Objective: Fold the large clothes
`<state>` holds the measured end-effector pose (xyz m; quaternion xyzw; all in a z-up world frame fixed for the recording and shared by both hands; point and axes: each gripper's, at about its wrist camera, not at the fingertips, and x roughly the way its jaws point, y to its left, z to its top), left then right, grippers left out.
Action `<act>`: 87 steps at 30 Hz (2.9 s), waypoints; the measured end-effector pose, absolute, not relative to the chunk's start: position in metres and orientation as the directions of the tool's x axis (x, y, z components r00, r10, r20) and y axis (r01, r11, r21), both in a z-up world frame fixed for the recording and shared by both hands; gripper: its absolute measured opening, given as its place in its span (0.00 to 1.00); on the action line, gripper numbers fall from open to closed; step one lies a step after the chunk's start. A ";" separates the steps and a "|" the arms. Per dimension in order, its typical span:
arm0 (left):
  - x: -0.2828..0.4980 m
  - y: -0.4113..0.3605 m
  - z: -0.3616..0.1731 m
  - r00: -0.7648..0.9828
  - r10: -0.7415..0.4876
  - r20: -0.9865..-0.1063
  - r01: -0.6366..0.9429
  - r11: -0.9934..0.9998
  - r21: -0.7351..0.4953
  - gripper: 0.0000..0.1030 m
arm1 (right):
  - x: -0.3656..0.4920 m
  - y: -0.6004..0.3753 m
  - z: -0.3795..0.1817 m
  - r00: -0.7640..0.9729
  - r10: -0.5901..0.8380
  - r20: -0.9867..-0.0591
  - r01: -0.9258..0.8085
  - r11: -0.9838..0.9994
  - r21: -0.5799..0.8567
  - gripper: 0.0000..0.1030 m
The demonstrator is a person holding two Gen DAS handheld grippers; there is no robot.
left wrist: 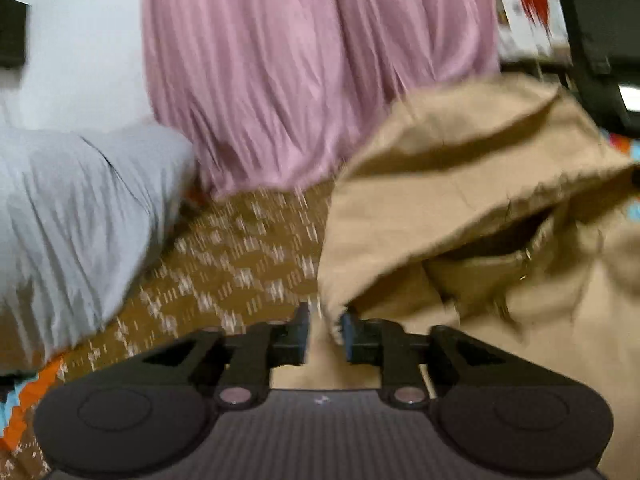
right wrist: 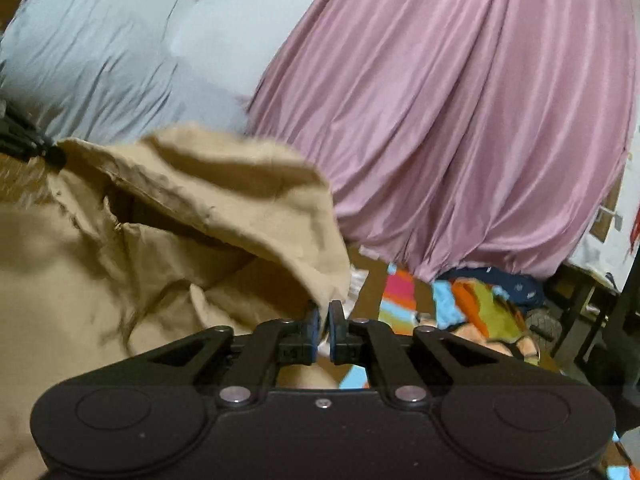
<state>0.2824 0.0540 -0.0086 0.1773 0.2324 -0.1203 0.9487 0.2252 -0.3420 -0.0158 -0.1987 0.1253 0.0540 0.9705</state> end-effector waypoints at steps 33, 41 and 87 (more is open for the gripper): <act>0.299 0.119 -0.024 0.428 -0.528 -0.733 0.229 0.848 -0.478 0.63 | 0.233 -0.431 -0.031 0.642 0.482 -0.597 0.046 0.753 0.657 0.59; 0.353 0.117 -0.061 0.390 -0.552 -0.737 0.003 0.801 -0.598 0.38 | 0.279 -0.444 -0.062 0.627 0.512 -0.588 0.300 0.538 0.788 0.51; 0.265 0.066 -0.046 0.670 -0.229 -0.706 0.194 0.972 -0.132 0.72 | 0.264 -0.280 -0.070 0.768 0.188 -0.612 -0.273 0.961 -0.047 0.67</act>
